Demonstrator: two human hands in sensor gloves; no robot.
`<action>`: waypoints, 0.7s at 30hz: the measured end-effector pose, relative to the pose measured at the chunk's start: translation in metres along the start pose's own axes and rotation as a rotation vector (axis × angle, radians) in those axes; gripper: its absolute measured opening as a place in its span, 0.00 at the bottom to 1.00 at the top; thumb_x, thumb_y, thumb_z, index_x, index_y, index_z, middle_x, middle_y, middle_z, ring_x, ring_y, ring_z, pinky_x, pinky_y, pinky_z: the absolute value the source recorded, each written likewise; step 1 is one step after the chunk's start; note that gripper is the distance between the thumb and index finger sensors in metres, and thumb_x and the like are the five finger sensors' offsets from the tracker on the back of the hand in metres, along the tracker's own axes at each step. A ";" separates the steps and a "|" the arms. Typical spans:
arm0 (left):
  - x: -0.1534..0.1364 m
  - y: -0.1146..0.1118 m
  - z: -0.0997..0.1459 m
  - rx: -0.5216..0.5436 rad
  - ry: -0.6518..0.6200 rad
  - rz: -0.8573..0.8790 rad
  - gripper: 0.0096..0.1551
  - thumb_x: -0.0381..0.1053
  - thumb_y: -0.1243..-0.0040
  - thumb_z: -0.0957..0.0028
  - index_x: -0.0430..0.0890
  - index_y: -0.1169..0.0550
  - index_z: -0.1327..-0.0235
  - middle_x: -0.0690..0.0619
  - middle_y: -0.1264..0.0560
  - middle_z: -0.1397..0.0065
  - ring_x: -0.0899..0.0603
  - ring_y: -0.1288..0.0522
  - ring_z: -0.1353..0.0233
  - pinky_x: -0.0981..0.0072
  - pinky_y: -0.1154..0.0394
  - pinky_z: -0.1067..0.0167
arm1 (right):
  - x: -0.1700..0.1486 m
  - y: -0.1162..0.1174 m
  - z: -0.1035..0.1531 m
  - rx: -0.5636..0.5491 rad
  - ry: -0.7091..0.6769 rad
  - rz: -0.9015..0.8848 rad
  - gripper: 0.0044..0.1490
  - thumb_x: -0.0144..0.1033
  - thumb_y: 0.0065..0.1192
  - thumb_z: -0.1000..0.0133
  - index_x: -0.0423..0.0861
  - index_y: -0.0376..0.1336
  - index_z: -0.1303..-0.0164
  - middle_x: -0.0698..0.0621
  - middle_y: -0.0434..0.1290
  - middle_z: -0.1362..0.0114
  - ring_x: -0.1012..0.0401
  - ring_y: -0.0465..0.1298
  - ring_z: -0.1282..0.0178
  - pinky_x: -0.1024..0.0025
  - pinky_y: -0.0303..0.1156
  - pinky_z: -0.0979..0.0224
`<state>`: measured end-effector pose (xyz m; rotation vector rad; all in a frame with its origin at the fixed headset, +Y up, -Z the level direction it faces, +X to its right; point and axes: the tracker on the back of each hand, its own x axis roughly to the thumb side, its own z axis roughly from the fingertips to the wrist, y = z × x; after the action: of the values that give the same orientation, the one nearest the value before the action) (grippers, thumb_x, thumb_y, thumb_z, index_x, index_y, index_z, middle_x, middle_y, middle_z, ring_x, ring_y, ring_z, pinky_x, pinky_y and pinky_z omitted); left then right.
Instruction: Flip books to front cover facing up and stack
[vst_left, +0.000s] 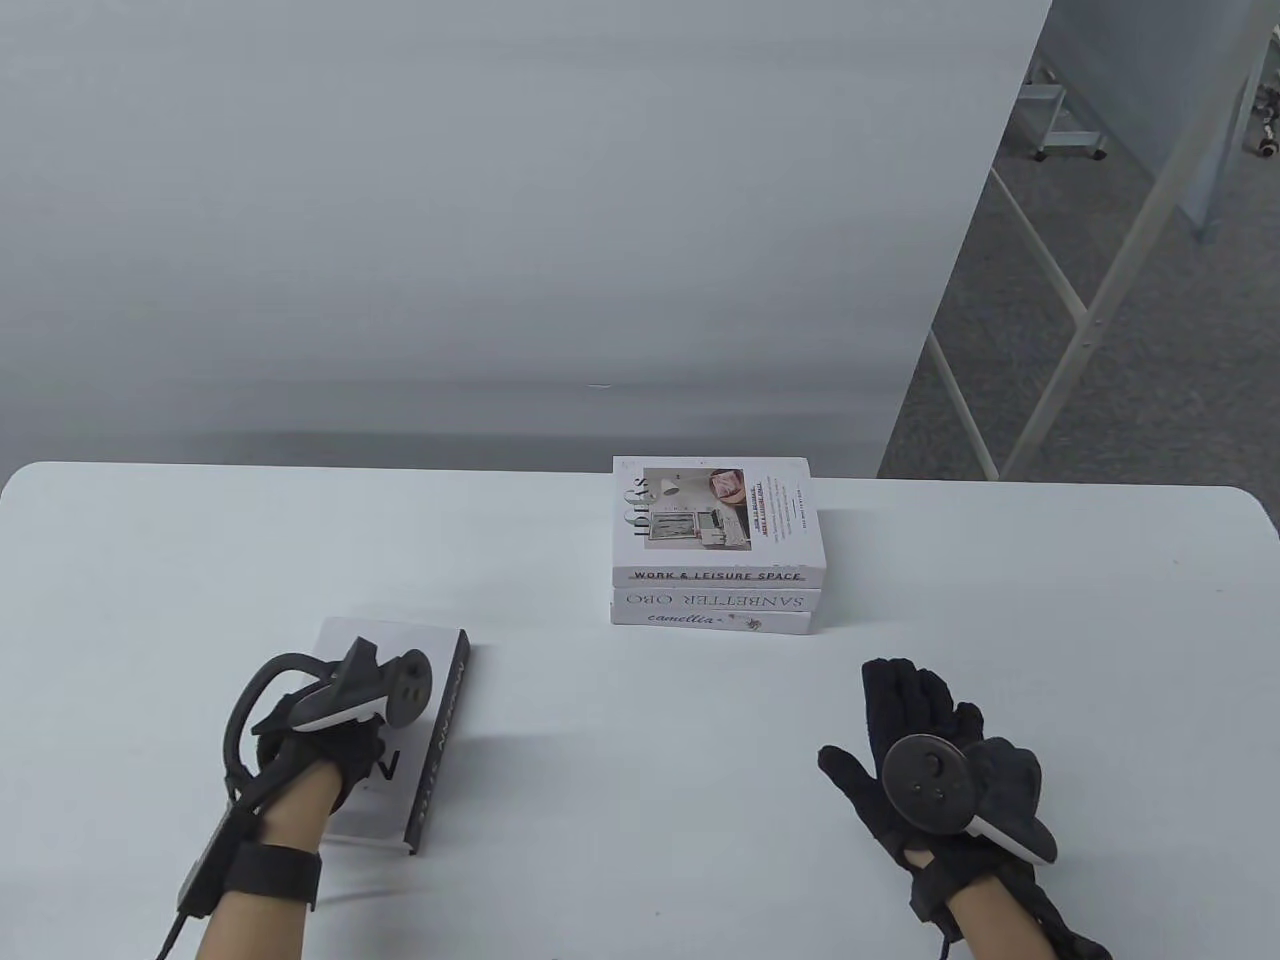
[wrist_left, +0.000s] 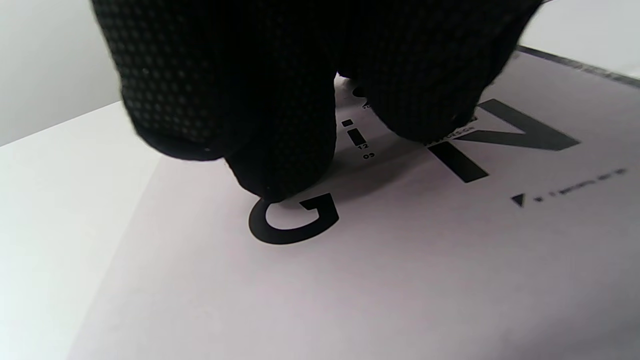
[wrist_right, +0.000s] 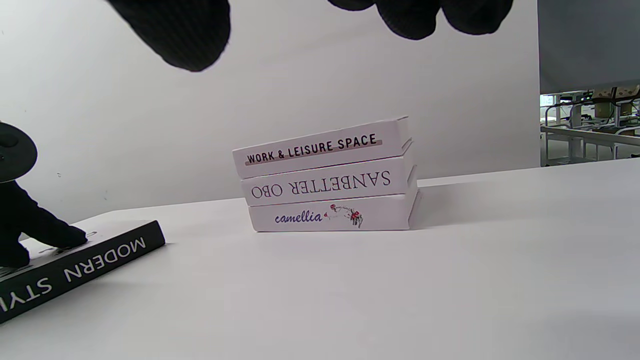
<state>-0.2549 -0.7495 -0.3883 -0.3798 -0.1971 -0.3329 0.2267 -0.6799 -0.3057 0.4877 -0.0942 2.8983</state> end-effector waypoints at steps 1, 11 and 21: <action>0.008 0.002 0.000 0.007 -0.011 0.007 0.37 0.55 0.31 0.59 0.53 0.30 0.34 0.45 0.27 0.33 0.48 0.10 0.58 0.66 0.12 0.61 | 0.000 0.000 0.000 0.002 -0.001 -0.002 0.56 0.58 0.51 0.38 0.30 0.38 0.18 0.20 0.46 0.19 0.22 0.51 0.24 0.18 0.50 0.35; 0.092 0.028 0.005 0.054 -0.171 -0.024 0.36 0.56 0.32 0.58 0.52 0.29 0.34 0.44 0.27 0.34 0.50 0.10 0.60 0.68 0.12 0.63 | 0.003 0.002 0.000 0.017 -0.010 0.001 0.56 0.58 0.51 0.37 0.30 0.38 0.18 0.20 0.46 0.19 0.22 0.51 0.24 0.18 0.50 0.35; 0.158 0.048 0.009 0.084 -0.246 -0.008 0.36 0.55 0.32 0.57 0.52 0.29 0.33 0.43 0.27 0.34 0.51 0.11 0.60 0.69 0.12 0.63 | 0.007 0.009 -0.002 0.052 -0.017 0.007 0.56 0.58 0.51 0.37 0.30 0.39 0.18 0.20 0.47 0.19 0.22 0.51 0.24 0.18 0.50 0.35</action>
<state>-0.0930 -0.7480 -0.3562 -0.3365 -0.4525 -0.2844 0.2178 -0.6874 -0.3051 0.5215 -0.0227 2.9098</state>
